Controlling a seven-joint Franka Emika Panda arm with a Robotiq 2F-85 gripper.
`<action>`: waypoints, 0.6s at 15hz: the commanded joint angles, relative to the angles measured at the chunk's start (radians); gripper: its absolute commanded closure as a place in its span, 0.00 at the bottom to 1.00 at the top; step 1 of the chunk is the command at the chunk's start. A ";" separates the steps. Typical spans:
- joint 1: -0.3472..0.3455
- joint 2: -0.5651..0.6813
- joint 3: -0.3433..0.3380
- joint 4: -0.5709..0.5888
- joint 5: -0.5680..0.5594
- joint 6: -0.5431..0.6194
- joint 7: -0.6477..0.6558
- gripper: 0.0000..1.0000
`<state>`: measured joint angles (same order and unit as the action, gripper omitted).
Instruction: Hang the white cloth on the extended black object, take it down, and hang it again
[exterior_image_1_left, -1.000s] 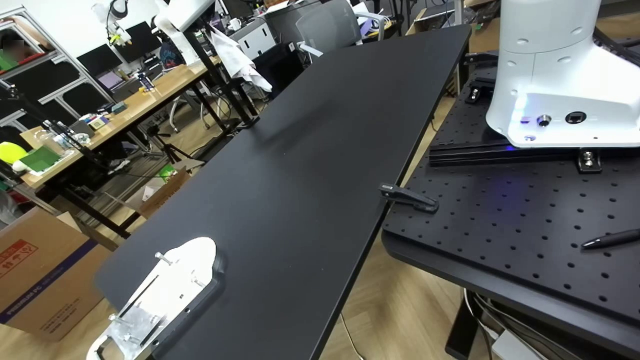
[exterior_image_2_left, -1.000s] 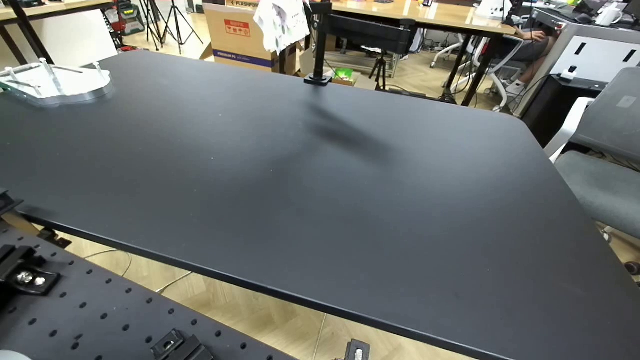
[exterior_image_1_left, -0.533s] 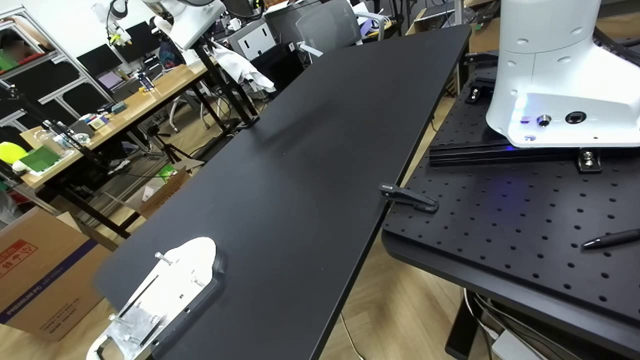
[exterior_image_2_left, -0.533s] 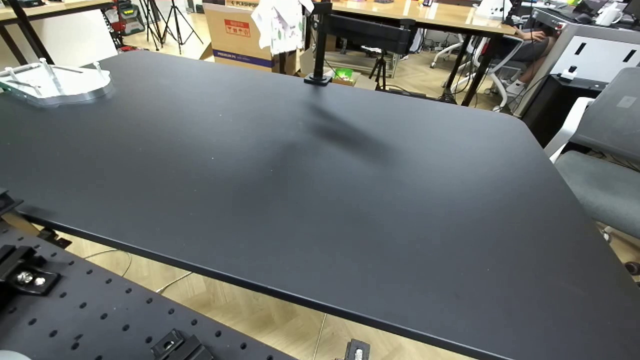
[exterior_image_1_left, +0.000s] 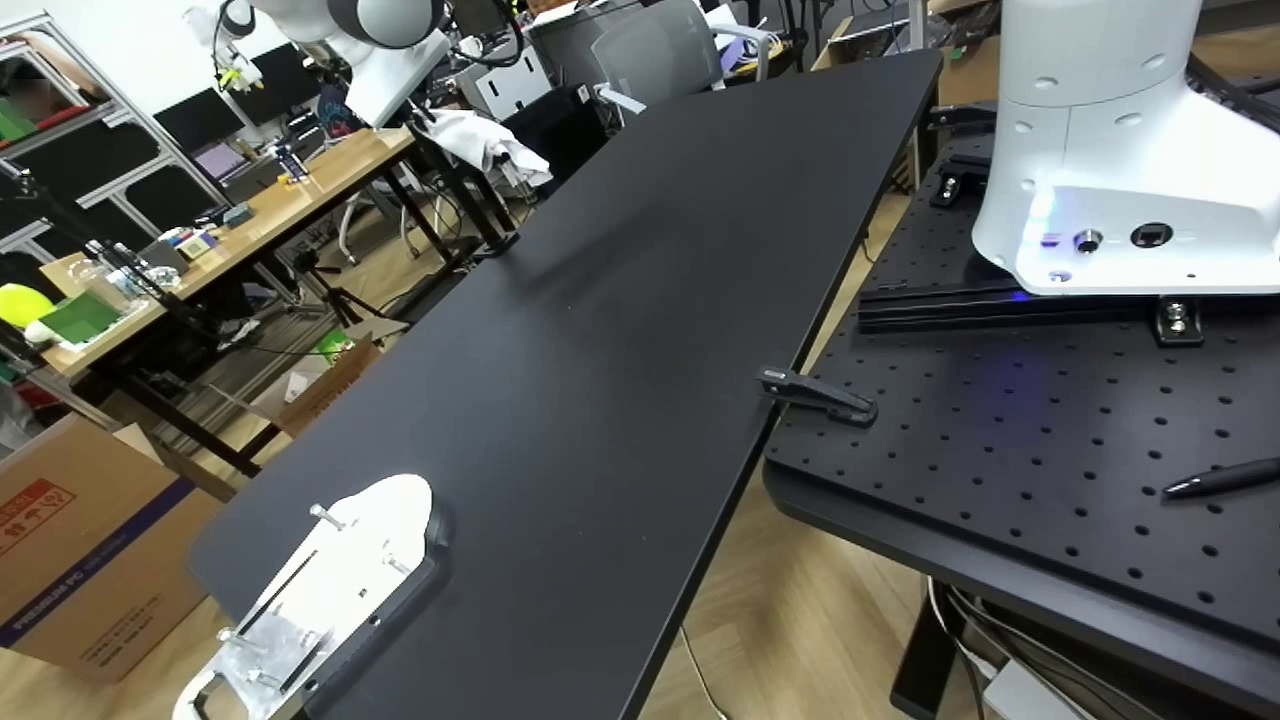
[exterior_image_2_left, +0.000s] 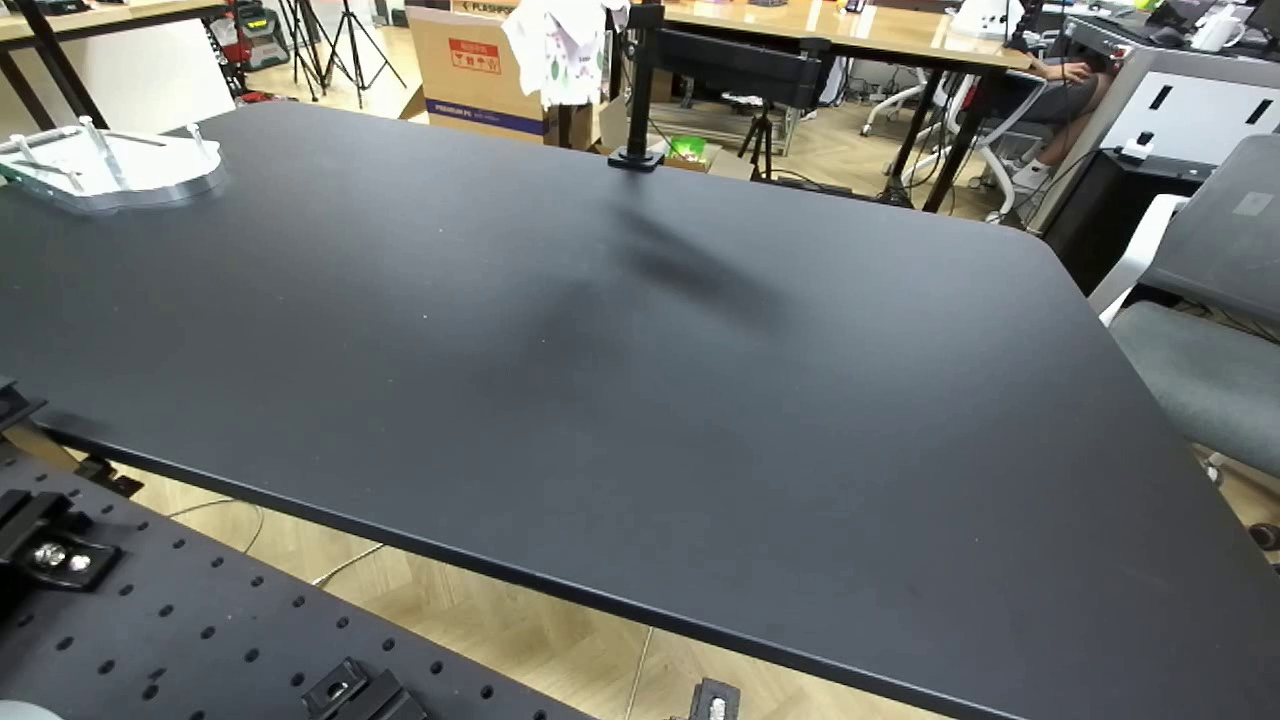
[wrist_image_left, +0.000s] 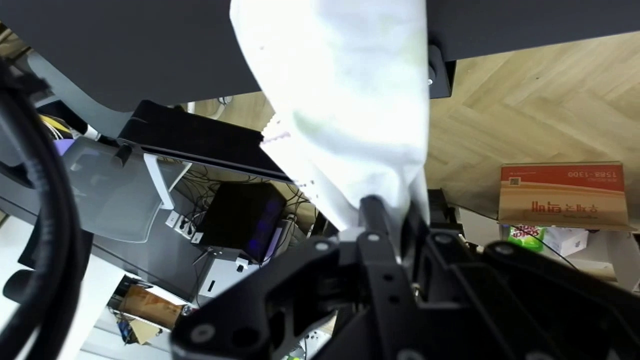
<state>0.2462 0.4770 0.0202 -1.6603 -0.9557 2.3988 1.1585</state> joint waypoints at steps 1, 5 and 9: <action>0.008 0.011 -0.001 0.040 0.020 -0.025 -0.033 0.54; 0.021 -0.008 -0.001 0.046 0.026 -0.036 -0.042 0.26; 0.036 -0.039 0.007 0.039 0.029 -0.044 -0.043 0.02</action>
<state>0.2697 0.4679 0.0205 -1.6235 -0.9421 2.3846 1.1320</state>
